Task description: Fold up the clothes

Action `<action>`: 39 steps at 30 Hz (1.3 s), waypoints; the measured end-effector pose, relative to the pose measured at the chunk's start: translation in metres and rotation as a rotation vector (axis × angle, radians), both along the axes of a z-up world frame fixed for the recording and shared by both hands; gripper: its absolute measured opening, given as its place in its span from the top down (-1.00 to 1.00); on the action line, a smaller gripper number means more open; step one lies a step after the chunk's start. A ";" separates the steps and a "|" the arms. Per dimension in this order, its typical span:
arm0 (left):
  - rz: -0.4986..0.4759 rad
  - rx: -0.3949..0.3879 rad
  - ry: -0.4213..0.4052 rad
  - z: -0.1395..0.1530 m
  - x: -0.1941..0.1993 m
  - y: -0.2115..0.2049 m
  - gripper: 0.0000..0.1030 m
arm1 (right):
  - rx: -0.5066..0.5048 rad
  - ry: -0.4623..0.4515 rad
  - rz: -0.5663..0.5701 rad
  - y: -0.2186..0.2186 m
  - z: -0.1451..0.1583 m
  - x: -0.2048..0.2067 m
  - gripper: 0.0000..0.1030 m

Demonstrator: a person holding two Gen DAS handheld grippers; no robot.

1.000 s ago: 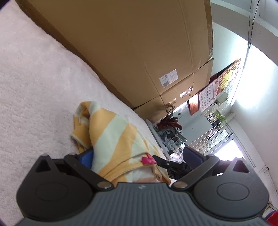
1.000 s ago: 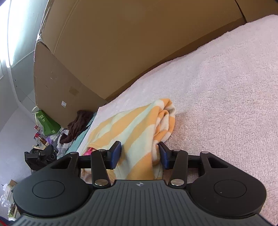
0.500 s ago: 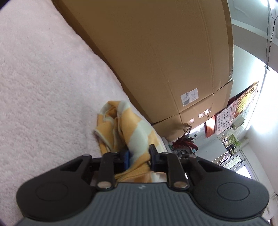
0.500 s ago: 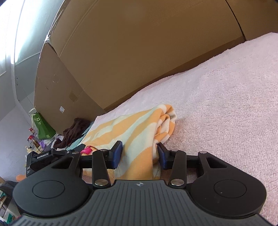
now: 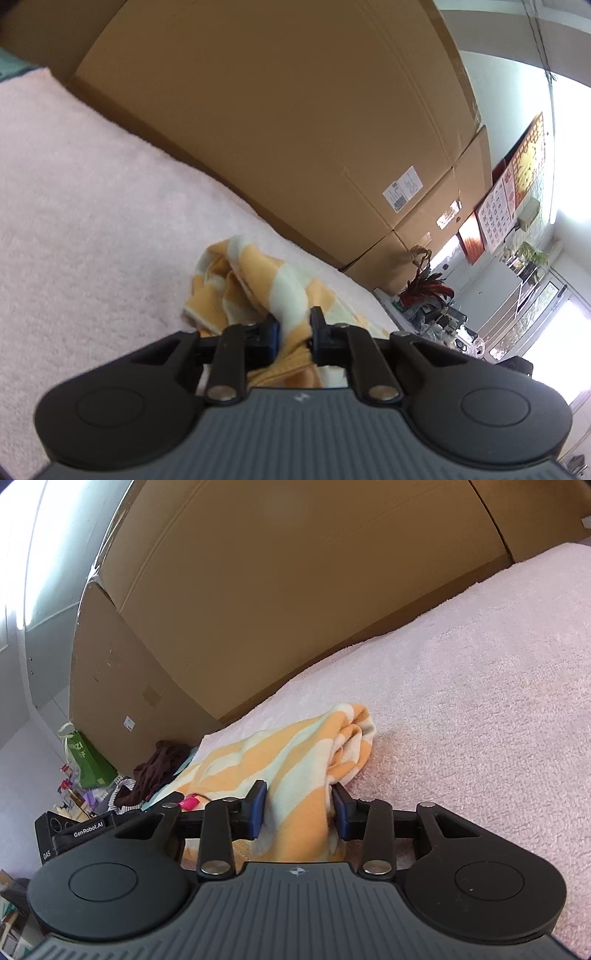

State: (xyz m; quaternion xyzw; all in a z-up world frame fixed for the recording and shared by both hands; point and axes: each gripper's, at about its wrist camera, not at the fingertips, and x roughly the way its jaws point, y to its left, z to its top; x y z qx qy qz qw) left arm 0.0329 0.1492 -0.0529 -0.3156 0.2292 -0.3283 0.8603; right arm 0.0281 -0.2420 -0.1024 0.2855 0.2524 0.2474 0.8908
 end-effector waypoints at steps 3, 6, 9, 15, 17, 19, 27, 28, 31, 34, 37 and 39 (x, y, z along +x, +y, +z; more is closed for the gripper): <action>0.006 0.001 -0.029 0.010 0.002 0.001 0.83 | -0.003 -0.011 0.011 0.001 0.009 0.002 0.30; 0.012 0.001 -0.059 0.020 0.005 0.002 0.83 | 0.009 -0.031 0.028 0.000 0.021 0.007 0.32; 0.018 0.002 -0.088 0.030 0.007 0.003 0.83 | -0.010 -0.068 0.053 0.008 0.037 0.014 0.33; 0.103 0.061 -0.164 0.074 0.041 0.034 0.83 | 0.015 -0.135 0.109 0.040 0.065 0.061 0.33; 0.143 0.085 -0.170 0.083 0.061 0.048 0.83 | 0.055 -0.132 0.119 0.054 0.067 0.089 0.33; 0.183 0.090 -0.155 0.086 0.082 0.065 0.83 | 0.109 -0.118 0.123 0.071 0.067 0.120 0.34; 0.309 0.185 -0.095 0.060 0.165 0.126 0.83 | 0.137 -0.095 0.134 0.154 0.042 0.221 0.35; 0.316 0.200 -0.077 0.052 0.173 0.134 0.83 | 0.120 -0.095 0.133 0.163 0.035 0.228 0.35; 0.312 0.240 -0.030 0.027 0.189 0.150 0.81 | 0.076 -0.043 0.144 0.182 0.011 0.238 0.35; 0.292 0.245 0.017 0.014 0.192 0.156 0.60 | -0.024 -0.033 0.136 0.188 0.012 0.235 0.33; 0.269 0.231 0.068 0.009 0.191 0.160 0.12 | -0.015 0.053 0.148 0.187 0.008 0.239 0.13; 0.264 0.245 0.058 0.010 0.188 0.158 -0.15 | 0.007 0.097 0.155 0.184 0.005 0.241 0.10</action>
